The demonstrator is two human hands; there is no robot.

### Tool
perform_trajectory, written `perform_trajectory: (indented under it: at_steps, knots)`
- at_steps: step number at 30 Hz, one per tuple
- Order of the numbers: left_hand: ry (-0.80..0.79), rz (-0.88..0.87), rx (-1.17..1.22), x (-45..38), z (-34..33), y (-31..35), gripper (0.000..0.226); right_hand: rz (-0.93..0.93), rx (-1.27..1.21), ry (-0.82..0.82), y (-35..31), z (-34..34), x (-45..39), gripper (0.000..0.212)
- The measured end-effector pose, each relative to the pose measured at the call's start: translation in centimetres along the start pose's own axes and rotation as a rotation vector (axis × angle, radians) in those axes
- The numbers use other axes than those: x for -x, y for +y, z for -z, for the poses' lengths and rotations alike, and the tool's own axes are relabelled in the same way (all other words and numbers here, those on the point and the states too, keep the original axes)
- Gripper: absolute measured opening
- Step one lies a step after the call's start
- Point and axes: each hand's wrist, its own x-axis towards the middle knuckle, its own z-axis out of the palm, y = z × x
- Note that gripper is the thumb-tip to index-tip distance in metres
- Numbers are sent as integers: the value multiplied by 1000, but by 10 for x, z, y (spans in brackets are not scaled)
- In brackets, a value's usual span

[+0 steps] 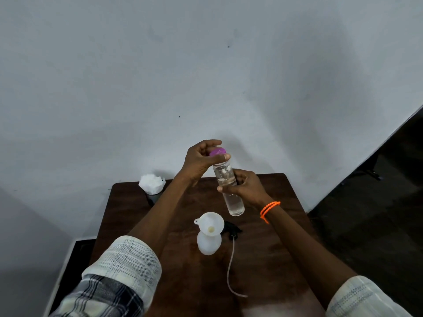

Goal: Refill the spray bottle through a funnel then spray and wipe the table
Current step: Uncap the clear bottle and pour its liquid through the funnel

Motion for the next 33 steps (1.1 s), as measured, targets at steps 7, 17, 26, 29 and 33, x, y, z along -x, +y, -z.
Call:
perform_trajectory:
  at_steps: [7, 17, 26, 29, 33]
  knots:
    - [-1, 41, -2, -2, -6, 1, 51, 11, 0, 6, 0, 0, 0, 35]
    - [-18, 29, 20, 1, 0, -1, 33, -7, -11, 25, 6, 4, -2, 34]
    - [206, 402, 344, 6, 21, -20, 36, -18, 93, 24, 22, 14, 2, 39]
    - [282, 510, 443, 13, 40, -40, 41, -7, 157, 17, 28, 19, 6, 37]
    - [246, 599, 400, 28, 58, -61, 29, 3, 216, 5, 36, 21, 14, 37]
